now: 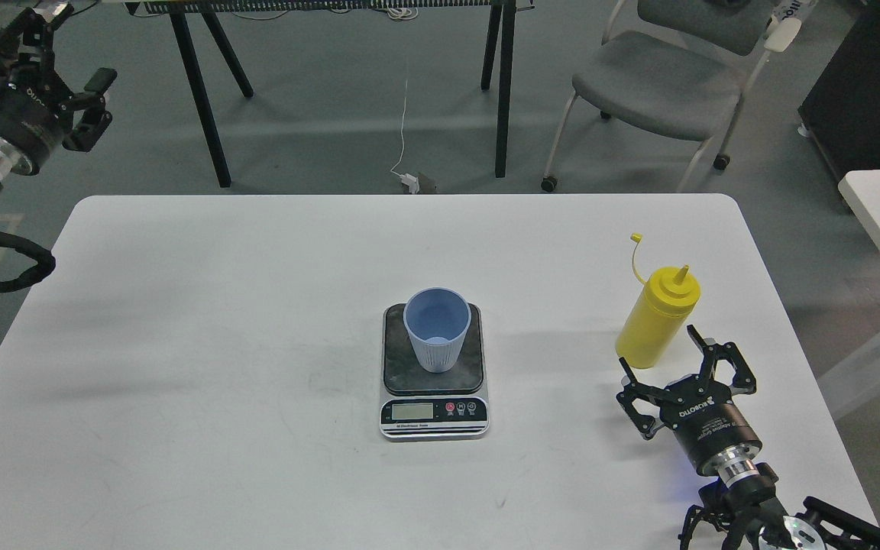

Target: Pour seasoning into cup on scale with both arms

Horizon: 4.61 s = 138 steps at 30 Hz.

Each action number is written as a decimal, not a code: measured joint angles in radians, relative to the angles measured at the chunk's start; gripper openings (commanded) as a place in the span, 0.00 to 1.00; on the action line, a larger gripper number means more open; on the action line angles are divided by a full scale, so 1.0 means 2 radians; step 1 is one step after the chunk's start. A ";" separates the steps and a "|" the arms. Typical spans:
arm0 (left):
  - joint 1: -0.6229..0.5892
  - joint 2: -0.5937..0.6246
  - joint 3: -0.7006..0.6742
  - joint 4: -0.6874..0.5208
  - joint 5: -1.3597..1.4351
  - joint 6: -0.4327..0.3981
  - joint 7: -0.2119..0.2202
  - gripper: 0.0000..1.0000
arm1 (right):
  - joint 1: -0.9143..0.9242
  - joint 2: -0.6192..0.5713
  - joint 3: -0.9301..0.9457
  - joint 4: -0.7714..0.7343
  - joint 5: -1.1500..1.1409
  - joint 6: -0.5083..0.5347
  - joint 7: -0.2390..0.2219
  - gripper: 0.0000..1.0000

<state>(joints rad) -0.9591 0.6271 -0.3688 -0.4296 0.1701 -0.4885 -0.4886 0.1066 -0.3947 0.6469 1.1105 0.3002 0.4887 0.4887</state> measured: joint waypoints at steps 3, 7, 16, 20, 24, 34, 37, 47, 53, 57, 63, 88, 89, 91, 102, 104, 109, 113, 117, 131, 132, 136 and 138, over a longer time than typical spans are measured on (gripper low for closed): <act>0.000 0.001 0.000 0.000 0.000 0.000 0.000 0.86 | 0.009 0.012 0.009 -0.012 -0.012 0.000 0.000 1.00; 0.000 0.003 0.000 0.000 0.000 0.000 0.000 0.86 | 0.017 0.018 0.014 -0.018 -0.017 0.000 0.000 1.00; 0.000 0.008 0.002 -0.001 0.000 0.000 0.000 0.86 | 0.021 0.023 0.027 -0.030 -0.017 0.000 0.000 1.00; 0.000 0.009 0.002 -0.001 0.000 0.000 0.000 0.86 | 0.021 0.030 0.029 -0.042 -0.017 0.000 0.000 1.00; -0.001 0.014 0.003 -0.002 0.001 0.000 0.000 0.86 | 0.022 0.037 0.038 -0.051 -0.017 0.000 0.000 1.00; -0.001 0.017 0.004 -0.004 0.001 0.000 0.000 0.86 | 0.047 0.047 0.049 -0.077 -0.017 0.000 0.000 1.00; -0.001 0.017 0.004 -0.004 0.001 0.000 0.000 0.86 | 0.054 0.055 0.050 -0.092 -0.017 0.000 0.000 0.98; -0.001 0.015 0.005 -0.004 0.001 0.000 0.000 0.86 | 0.071 0.096 0.058 -0.147 -0.042 0.000 0.000 0.66; 0.000 0.015 0.006 -0.004 0.001 0.000 0.000 0.86 | 0.074 0.103 0.062 -0.154 -0.090 0.000 0.000 0.51; 0.000 0.015 0.006 -0.004 0.001 0.000 0.000 0.86 | 0.075 0.104 0.063 -0.154 -0.096 0.000 0.000 0.47; 0.000 0.015 0.006 -0.004 0.001 0.000 0.000 0.86 | 0.078 0.097 0.063 -0.135 -0.141 0.000 0.000 0.47; -0.001 0.008 0.000 -0.003 0.000 0.000 0.000 0.86 | 0.555 -0.176 -0.337 0.120 -0.467 -0.190 -0.016 0.47; -0.001 0.008 0.000 -0.003 0.000 0.000 0.000 0.86 | 0.580 -0.174 -0.364 0.120 -0.470 -0.201 -0.019 0.47; -0.001 0.007 0.000 -0.003 0.000 0.000 0.000 0.86 | 0.623 -0.166 -0.408 0.120 -0.479 -0.214 -0.024 0.47; 0.000 -0.003 -0.001 -0.003 -0.001 0.000 0.000 0.86 | 0.781 -0.080 -0.567 0.110 -0.534 -0.233 -0.040 0.47; 0.000 -0.005 -0.001 -0.003 -0.001 0.000 0.000 0.86 | 0.796 -0.062 -0.584 0.103 -0.538 -0.234 -0.040 0.47; 0.000 -0.008 -0.001 0.000 -0.004 0.000 0.000 0.87 | 0.817 -0.025 -0.608 0.088 -0.560 -0.235 -0.040 0.47; 0.000 -0.008 -0.001 0.001 -0.005 0.000 0.000 0.87 | 0.824 -0.009 -0.619 0.086 -0.570 -0.242 -0.043 0.47; 0.000 -0.008 -0.001 0.001 -0.005 0.000 0.000 0.87 | 0.837 0.006 -0.634 0.083 -0.573 -0.253 -0.048 0.47; 0.000 -0.008 -0.001 0.001 -0.005 0.000 0.000 0.87 | 0.849 0.046 -0.669 0.053 -0.572 -0.279 -0.049 0.47; 0.000 -0.008 -0.001 0.001 -0.005 0.000 0.000 0.87 | 0.850 0.047 -0.669 0.053 -0.572 -0.279 -0.049 0.47; 0.000 -0.008 -0.001 0.001 -0.005 0.000 0.000 0.87 | 0.850 0.048 -0.669 0.053 -0.570 -0.280 -0.050 0.47; 0.000 -0.008 -0.001 0.001 -0.005 0.000 0.000 0.87 | 0.850 0.049 -0.669 0.053 -0.569 -0.280 -0.051 0.47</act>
<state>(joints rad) -0.9587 0.6119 -0.3713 -0.4285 0.1595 -0.4887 -0.4887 1.8058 -0.2975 -0.6903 1.2165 -0.8382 -0.0723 0.3864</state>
